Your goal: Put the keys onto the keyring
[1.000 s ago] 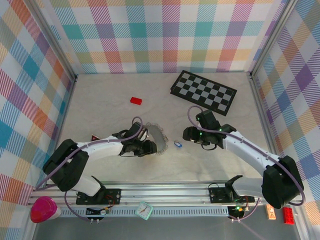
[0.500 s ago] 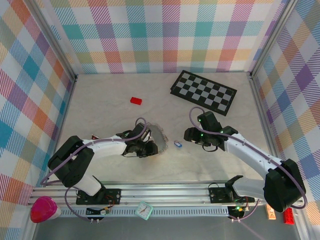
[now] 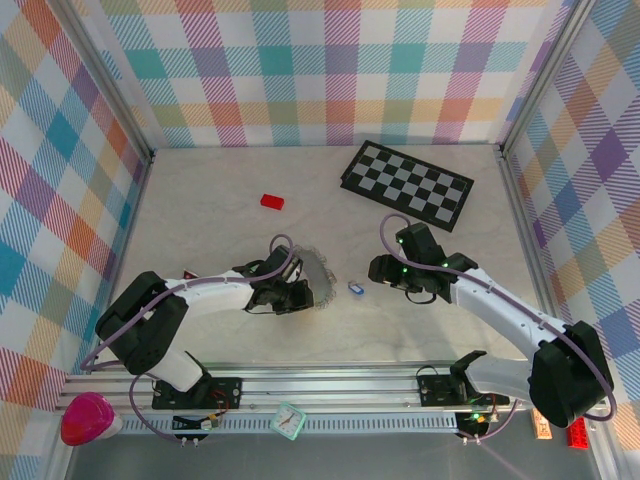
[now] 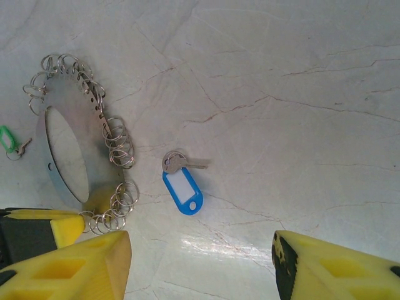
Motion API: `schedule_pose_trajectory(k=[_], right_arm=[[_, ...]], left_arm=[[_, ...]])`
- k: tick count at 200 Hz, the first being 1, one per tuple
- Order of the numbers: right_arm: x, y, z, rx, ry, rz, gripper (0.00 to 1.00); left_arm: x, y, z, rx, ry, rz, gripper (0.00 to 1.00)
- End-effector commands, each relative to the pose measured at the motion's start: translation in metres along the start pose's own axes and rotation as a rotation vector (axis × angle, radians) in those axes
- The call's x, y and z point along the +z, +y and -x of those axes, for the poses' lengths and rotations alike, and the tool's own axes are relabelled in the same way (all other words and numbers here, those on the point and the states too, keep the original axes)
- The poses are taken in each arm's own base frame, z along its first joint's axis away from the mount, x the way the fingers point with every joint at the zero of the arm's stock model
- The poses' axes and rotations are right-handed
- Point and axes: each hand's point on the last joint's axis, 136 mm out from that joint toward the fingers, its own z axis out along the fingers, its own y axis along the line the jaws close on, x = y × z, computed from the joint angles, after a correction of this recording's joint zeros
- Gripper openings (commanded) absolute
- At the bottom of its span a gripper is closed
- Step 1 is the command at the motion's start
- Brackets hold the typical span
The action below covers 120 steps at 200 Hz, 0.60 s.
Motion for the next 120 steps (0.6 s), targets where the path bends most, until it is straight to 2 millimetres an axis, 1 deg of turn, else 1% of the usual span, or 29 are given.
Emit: schedule_pose_trajectory(k=[1,42,61,66,81,86,120], right_arm=[[-0.004,0.001,-0.002,0.001,-0.005,0.002,0.61],[-0.007,0.002,-0.001,-0.001,-0.013,0.006,0.61],[-0.010,0.001,-0.001,0.001,-0.019,0.006,0.61],[-0.010,0.002,0.000,0.000,-0.023,0.008,0.61],[-0.013,0.002,0.001,-0.007,-0.030,0.009,0.61],[-0.014,0.003,0.002,-0.011,-0.036,0.009,0.61],[-0.028,0.010,0.012,-0.056,-0.083,0.024,0.61]], left_arm=[[-0.001,-0.004,0.004,-0.006,-0.013,0.006,0.12],[-0.003,-0.005,0.004,0.000,-0.021,0.009,0.05],[-0.006,-0.004,0.005,0.013,-0.027,0.026,0.00],[-0.008,-0.004,0.005,0.021,-0.031,0.037,0.00],[-0.021,-0.010,0.011,0.105,-0.079,0.079,0.00],[-0.027,-0.009,0.009,0.136,-0.083,0.114,0.00],[-0.063,-0.025,0.023,0.365,-0.202,0.204,0.00]])
